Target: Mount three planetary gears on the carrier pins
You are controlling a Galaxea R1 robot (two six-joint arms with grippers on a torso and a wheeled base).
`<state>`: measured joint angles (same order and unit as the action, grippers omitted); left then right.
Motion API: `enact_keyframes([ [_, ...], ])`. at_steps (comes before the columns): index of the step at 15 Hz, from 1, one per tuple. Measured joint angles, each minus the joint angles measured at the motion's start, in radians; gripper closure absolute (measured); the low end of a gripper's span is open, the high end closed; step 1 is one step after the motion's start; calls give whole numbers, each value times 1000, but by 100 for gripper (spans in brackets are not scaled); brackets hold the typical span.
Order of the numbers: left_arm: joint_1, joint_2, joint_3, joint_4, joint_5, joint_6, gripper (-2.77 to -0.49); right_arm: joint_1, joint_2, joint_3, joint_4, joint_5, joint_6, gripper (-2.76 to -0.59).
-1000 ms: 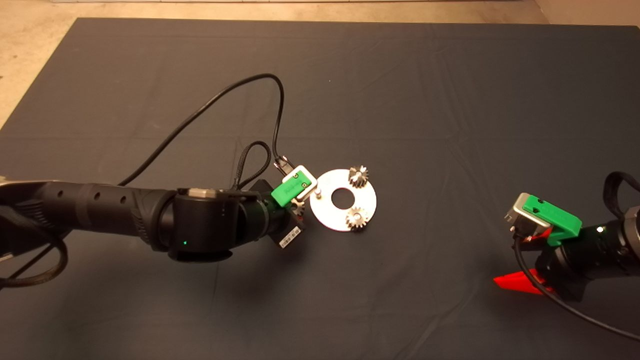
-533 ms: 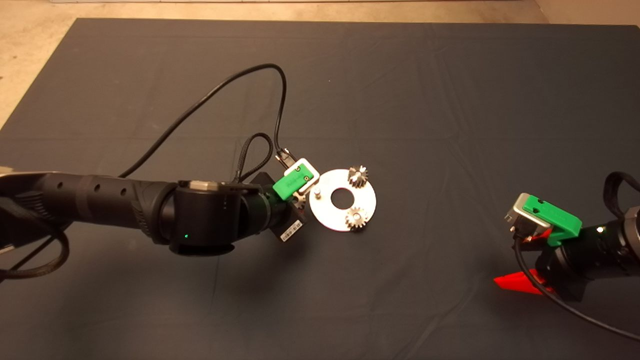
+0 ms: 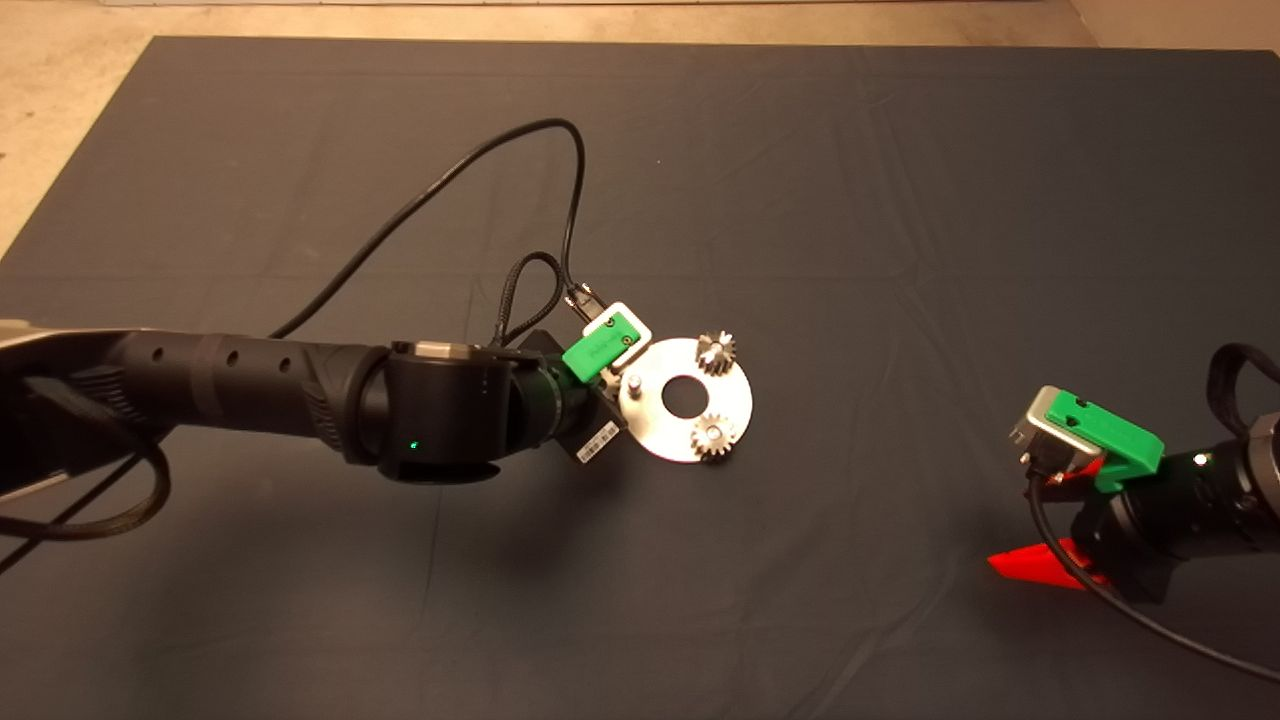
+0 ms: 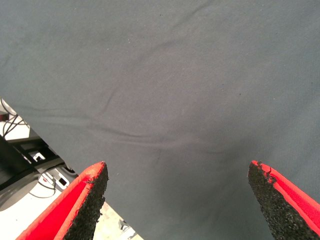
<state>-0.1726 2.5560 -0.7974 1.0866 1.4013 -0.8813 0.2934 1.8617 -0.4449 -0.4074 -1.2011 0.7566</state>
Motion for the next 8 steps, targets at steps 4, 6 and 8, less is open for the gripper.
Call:
enact_keyframes([
  [4,-33,10,-1,-1,1,0,-62,0,0,1,0,1,0,-207],
  [6,-51,10,-2,0,2,0,-62,0,0,1,0,1,0,-207],
  [8,-52,11,-2,-1,1,0,-62,0,0,1,0,1,0,-207],
])
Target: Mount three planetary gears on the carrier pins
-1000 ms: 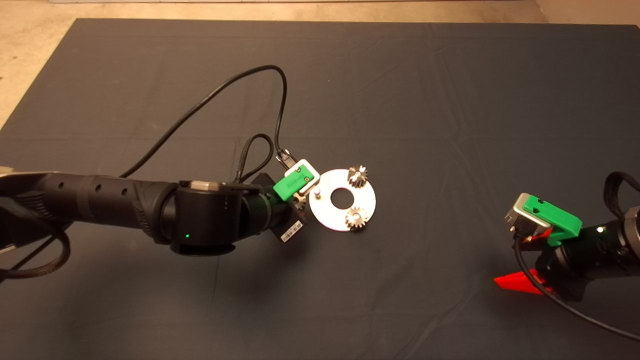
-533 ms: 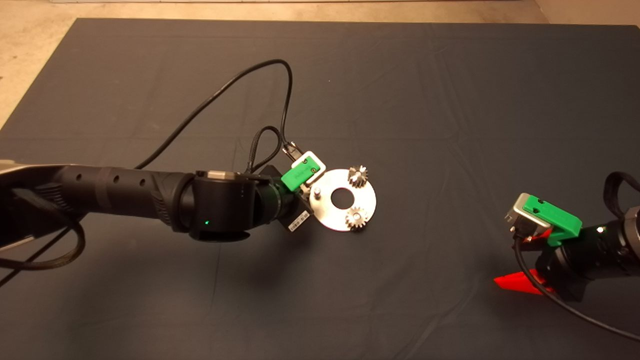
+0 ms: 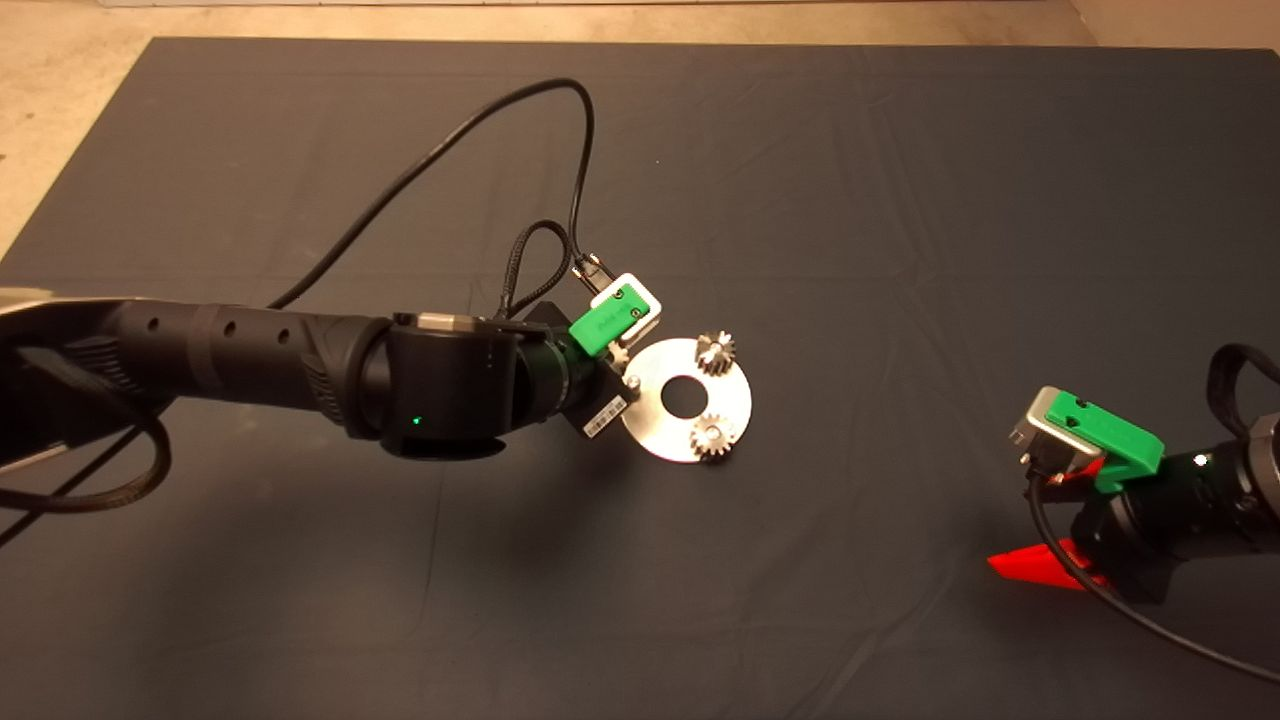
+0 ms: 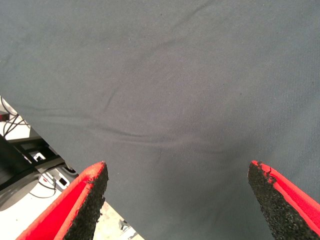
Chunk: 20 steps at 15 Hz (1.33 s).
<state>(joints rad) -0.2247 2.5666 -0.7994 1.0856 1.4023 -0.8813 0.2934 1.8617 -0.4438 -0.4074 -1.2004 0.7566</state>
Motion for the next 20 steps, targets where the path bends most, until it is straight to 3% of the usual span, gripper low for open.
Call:
enact_keyframes([
  [10,0,42,-18,1,-1,-9,-62,0,0,2,0,1,0,-207],
  [20,5,54,-19,1,-12,-9,-61,0,0,2,0,0,0,-207],
])
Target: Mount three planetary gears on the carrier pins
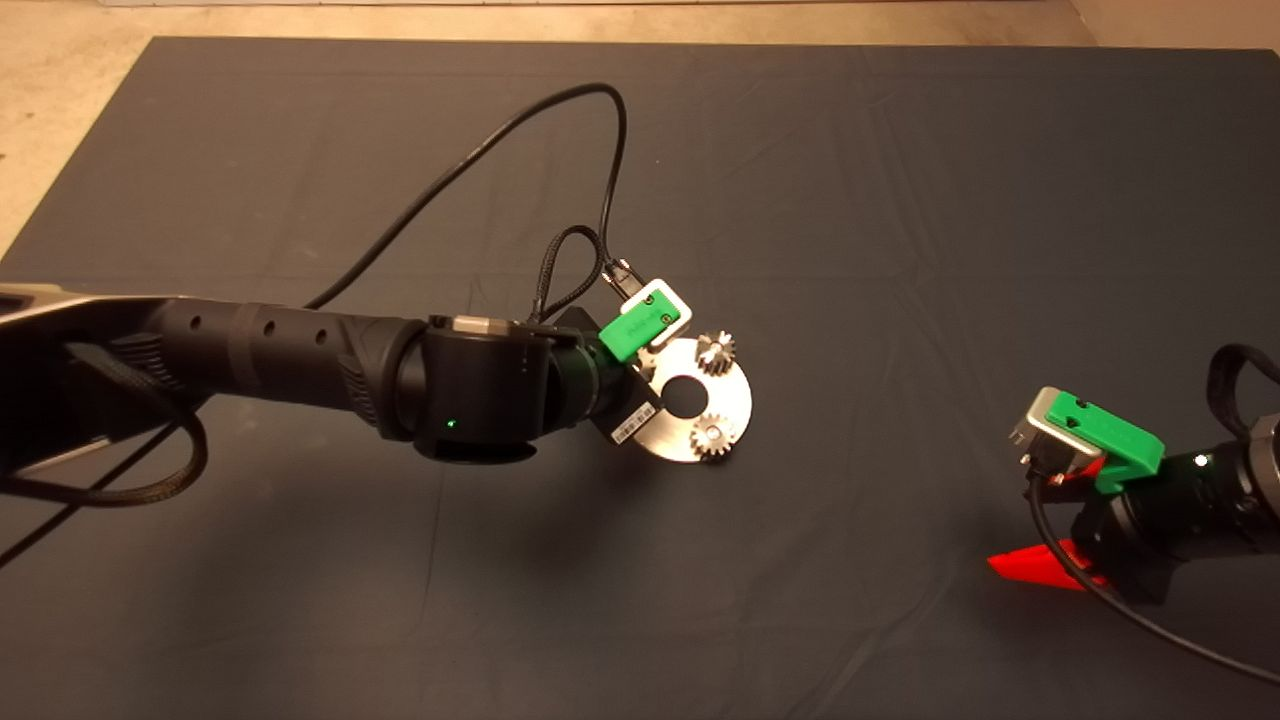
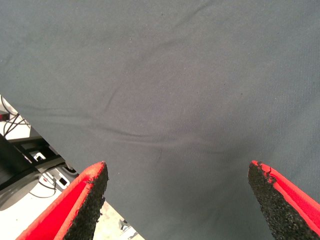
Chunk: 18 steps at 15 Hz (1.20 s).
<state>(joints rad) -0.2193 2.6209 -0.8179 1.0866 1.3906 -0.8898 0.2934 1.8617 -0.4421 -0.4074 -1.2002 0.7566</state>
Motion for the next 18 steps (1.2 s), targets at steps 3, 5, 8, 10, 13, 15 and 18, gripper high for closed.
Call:
enact_keyframes([
  [3,0,0,0,0,-3,0,-61,0,0,0,0,0,0,-207],
  [5,0,0,0,0,-3,0,-61,0,0,0,0,0,0,-207],
  [8,31,4,0,1,-3,0,-61,0,0,0,0,0,0,-207],
  [10,44,17,-1,1,-4,0,-60,0,0,0,0,0,0,-207],
  [13,44,19,-9,2,-4,0,-60,0,0,0,0,0,0,-207],
  [15,44,19,-17,2,-3,0,-60,0,0,0,0,0,0,-207],
  [18,44,19,-34,2,-21,1,-60,0,0,1,0,0,0,-207],
])
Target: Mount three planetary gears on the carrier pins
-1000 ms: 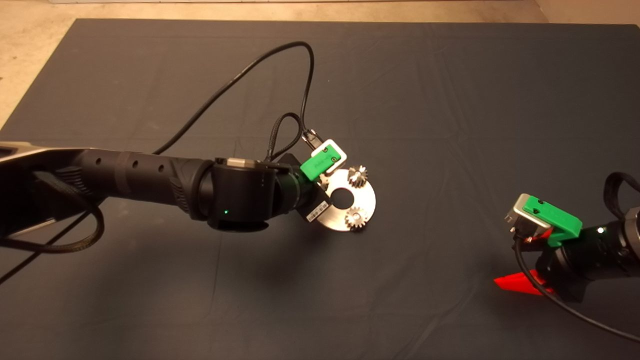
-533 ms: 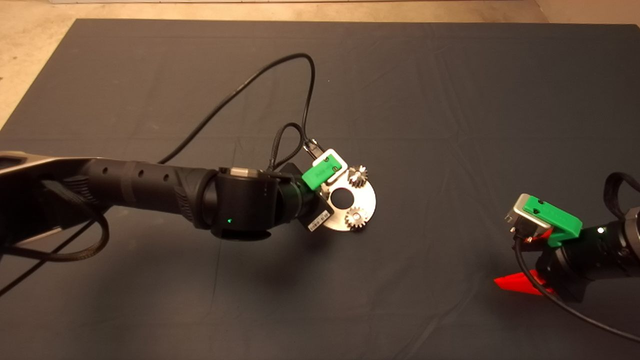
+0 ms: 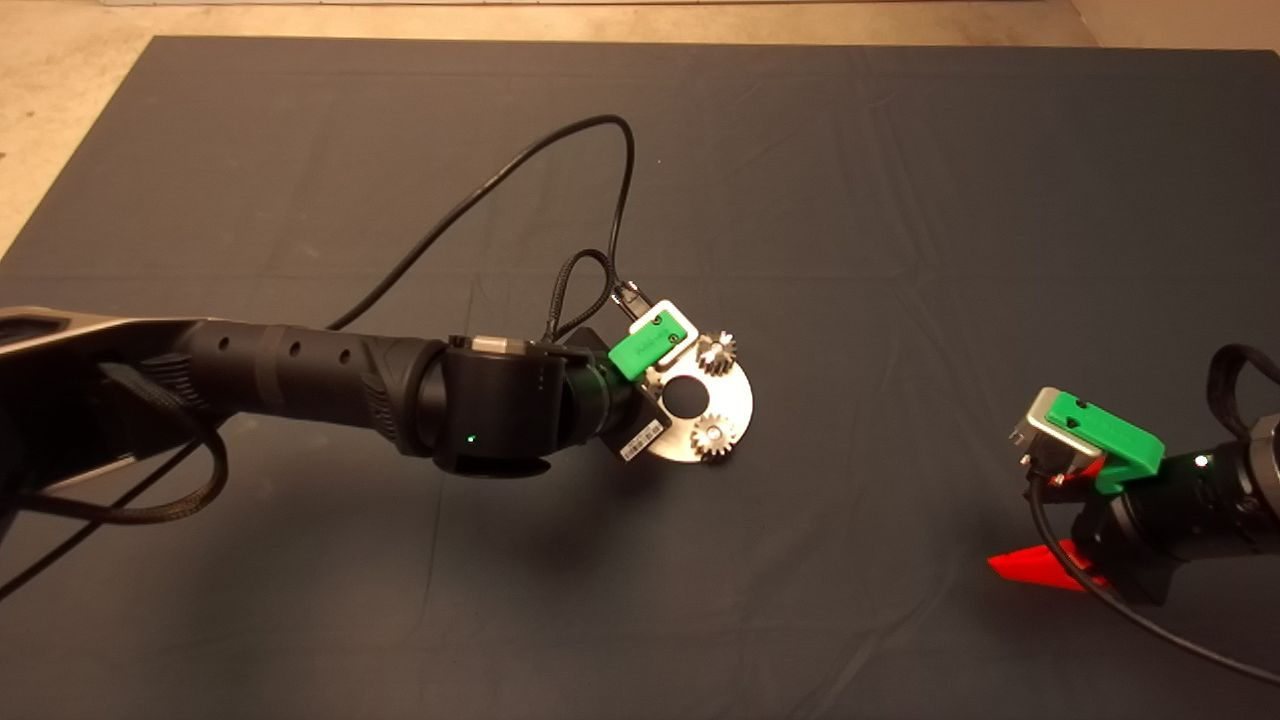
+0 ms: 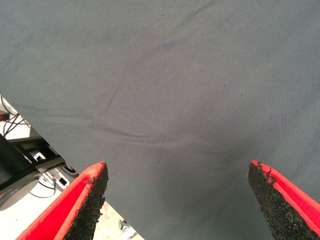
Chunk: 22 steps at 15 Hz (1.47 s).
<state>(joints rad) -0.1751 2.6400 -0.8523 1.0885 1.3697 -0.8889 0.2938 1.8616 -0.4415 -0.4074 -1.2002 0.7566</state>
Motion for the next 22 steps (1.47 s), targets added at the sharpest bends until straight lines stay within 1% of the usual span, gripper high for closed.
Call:
enact_keyframes([
  [1,0,0,-13,0,-18,3,-60,0,0,0,0,0,0,-207],
  [4,0,0,-30,1,-25,7,-60,0,0,0,0,-1,0,-207],
  [8,-1,-3,-31,2,-27,10,-60,0,0,0,0,-1,0,-207],
  [11,-1,-6,-31,3,-36,20,-60,0,0,0,0,-1,0,-207],
  [22,-1,-9,-32,3,-38,23,-60,0,0,0,0,-1,0,-207],
])
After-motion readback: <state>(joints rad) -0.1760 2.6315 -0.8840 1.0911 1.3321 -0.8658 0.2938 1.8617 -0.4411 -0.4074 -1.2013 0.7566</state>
